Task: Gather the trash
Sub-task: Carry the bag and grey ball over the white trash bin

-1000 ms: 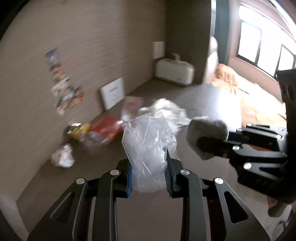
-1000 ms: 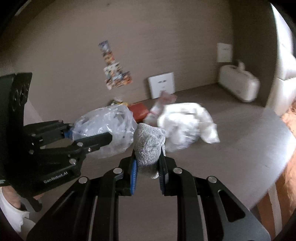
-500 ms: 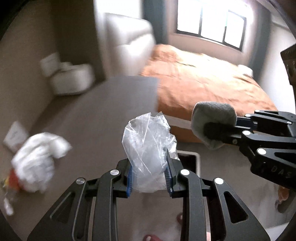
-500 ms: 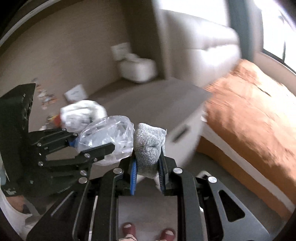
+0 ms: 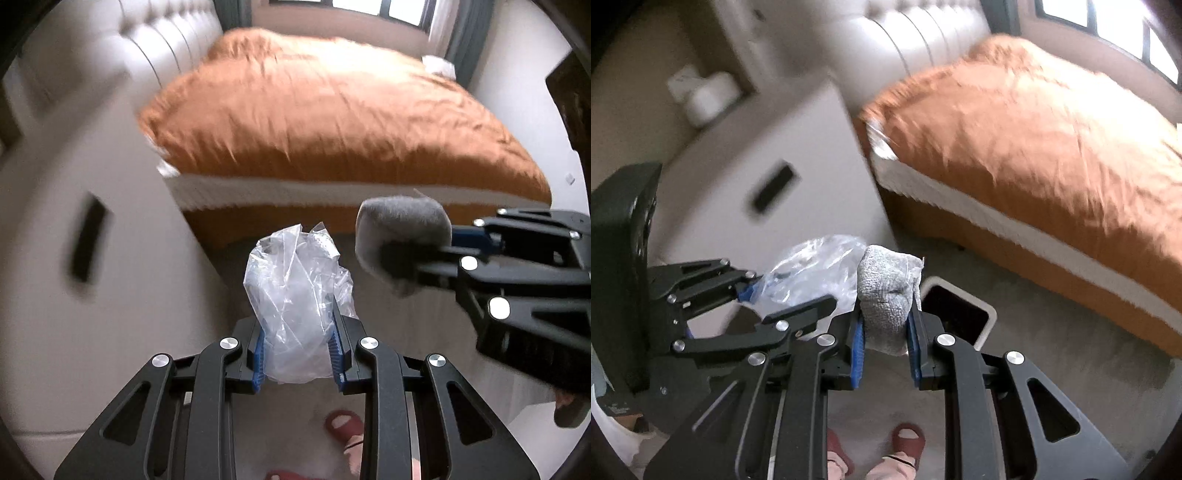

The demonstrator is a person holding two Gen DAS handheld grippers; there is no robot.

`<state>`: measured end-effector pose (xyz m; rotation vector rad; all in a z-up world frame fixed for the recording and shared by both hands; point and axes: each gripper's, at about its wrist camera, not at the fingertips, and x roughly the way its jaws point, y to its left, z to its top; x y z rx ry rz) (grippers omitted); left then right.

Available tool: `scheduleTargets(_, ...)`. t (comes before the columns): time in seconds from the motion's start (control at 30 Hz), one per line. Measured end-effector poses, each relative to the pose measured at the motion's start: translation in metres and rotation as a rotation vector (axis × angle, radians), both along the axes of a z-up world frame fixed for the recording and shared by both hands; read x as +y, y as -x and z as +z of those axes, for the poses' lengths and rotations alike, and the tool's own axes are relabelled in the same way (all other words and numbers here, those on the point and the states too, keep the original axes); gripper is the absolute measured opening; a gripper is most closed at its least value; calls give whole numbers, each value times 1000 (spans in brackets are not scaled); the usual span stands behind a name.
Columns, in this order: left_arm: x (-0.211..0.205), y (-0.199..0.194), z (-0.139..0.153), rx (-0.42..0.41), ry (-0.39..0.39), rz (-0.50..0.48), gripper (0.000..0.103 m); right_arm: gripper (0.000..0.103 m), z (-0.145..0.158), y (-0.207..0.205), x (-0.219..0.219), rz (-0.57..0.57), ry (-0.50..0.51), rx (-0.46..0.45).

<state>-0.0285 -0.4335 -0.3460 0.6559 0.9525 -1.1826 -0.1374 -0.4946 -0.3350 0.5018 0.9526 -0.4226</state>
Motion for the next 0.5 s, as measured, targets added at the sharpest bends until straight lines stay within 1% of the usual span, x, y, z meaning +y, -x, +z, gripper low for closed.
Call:
scheduleTargets(0.03, -6, -1, -19, 13, -14, -5, 27, 21, -23, 0, -10, -8, -18, 15)
scheduleTargets(0.07, -13, -2, -42, 23, -31, -10, 27, 21, -37, -1, -18, -12, -33, 20)
scheduleTargets(0.1, -21, -5, -60, 28, -42, -13, 27, 21, -60, -2, -27, -15, -57, 29)
scheduleTargets(0.2, -42, -5, -121, 59, -76, -11, 27, 21, -117, -8, -42, -9, -77, 61)
scheduleTargets(0.23, -48, -4, -133, 67, -82, -10, 27, 21, -130, -9, -46, -7, -82, 65)
scheduleTargets(0.27, -53, -5, -154, 79, -96, -4, 27, 21, -151, -12, -49, -4, -81, 78)
scheduleTargets(0.33, -60, -5, -181, 100, -109, 0, 27, 21, -178, -15, -54, -2, -89, 90)
scheduleTargets(0.4, -65, -5, -211, 97, -124, -4, 27, 21, -206, -17, -60, -11, -108, 95)
scheduleTargets(0.5, -69, -6, -242, 97, -143, -15, 27, 21, -234, -20, -67, -13, -111, 107)
